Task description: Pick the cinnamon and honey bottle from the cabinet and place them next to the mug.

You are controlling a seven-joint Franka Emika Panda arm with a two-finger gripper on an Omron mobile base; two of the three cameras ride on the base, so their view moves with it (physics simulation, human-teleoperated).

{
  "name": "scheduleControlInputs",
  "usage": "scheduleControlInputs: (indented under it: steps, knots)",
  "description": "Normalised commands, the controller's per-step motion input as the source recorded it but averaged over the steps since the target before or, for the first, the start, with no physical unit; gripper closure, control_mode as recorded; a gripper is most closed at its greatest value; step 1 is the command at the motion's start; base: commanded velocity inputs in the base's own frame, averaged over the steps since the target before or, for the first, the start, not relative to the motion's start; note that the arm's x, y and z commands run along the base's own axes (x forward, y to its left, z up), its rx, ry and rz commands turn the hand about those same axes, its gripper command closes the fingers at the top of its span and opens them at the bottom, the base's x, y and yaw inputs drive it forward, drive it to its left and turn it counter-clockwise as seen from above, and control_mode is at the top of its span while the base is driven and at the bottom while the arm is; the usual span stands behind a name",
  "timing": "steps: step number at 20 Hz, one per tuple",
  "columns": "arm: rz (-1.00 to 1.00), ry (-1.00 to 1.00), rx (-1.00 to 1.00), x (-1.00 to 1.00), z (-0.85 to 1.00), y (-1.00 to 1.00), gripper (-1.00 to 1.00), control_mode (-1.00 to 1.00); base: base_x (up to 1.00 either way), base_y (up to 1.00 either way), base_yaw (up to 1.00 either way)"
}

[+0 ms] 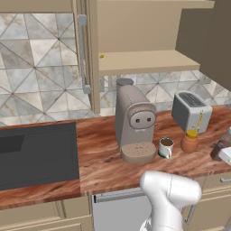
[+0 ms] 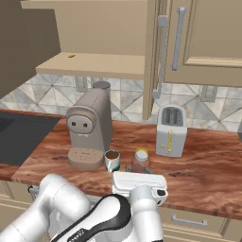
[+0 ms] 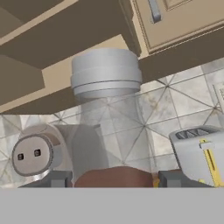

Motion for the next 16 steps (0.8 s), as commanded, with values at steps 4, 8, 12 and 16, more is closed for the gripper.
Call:
scheduleControlInputs:
  steps: [4, 8, 12, 16]
  knots:
    - [0.00, 0.00, 0.00, 0.00, 0.00, 0.01, 1.00, -1.00, 0.00, 0.00, 0.00]
    - [0.00, 0.00, 0.00, 0.21, -0.27, 0.27, 1.00, -1.00, 0.00, 0.00, 0.00]
    - [0.00, 0.00, -0.01, 0.31, -0.31, 0.44, 1.00, -1.00, 0.00, 0.00, 0.00]
    - [0.00, 0.00, -0.02, 0.39, -0.32, 0.49, 1.00, -1.00, 0.00, 0.00, 0.00]
